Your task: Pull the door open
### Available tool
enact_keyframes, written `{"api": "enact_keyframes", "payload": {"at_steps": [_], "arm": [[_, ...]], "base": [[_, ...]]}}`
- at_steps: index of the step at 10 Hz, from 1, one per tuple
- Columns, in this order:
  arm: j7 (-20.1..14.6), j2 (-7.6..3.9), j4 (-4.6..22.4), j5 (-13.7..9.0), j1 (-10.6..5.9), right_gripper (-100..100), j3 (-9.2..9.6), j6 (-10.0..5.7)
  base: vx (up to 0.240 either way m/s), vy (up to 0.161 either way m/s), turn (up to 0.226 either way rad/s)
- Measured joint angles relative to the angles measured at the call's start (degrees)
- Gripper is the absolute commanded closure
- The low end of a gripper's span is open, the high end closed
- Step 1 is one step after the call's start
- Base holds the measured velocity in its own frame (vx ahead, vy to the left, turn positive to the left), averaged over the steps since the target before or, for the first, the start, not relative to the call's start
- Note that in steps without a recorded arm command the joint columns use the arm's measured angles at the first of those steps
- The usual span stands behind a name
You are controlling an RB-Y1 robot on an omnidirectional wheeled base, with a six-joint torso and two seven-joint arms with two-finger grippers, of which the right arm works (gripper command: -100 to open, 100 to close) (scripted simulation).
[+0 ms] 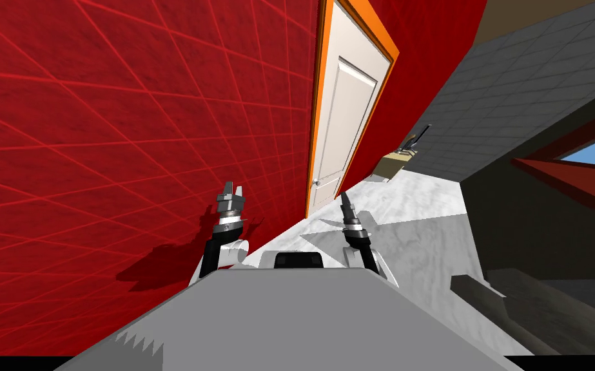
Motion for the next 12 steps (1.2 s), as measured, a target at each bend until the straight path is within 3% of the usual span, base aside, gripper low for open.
{"api": "enact_keyframes", "payload": {"at_steps": [12], "arm": [[13.79, -3.11, 18.05, 5.59, -3.76, -100, -1.42, -7.35]], "base": [[0.093, -0.056, 0.078]]}}
